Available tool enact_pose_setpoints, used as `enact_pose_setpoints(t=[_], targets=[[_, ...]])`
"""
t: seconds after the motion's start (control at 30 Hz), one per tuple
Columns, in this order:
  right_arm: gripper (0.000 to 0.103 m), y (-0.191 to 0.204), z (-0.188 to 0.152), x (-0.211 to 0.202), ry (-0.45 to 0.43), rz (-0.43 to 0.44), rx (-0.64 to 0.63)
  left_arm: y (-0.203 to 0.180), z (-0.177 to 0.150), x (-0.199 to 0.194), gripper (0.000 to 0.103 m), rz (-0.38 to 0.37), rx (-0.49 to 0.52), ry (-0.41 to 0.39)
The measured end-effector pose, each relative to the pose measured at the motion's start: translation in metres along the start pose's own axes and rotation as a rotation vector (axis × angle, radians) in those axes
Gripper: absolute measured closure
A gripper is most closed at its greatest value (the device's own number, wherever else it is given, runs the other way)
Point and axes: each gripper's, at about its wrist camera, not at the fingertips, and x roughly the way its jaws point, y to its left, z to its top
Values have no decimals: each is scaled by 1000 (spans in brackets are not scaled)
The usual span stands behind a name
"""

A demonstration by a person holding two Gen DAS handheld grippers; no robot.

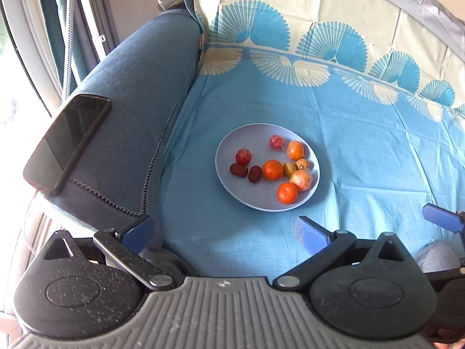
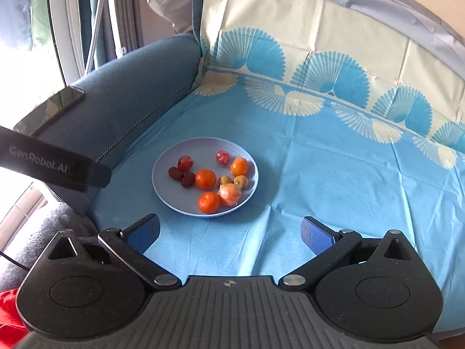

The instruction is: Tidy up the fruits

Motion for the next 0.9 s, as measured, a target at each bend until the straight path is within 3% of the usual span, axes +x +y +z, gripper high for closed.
enact_pose_setpoints(t=[0.57,0.9], targets=[[1,5,-10,-29,-37,-26,-5,-9,-9,-18,0,-9,32,-33],[1,9,-11,-27,-36,-40,-13,-11,-8,-1,0,79,54,8]])
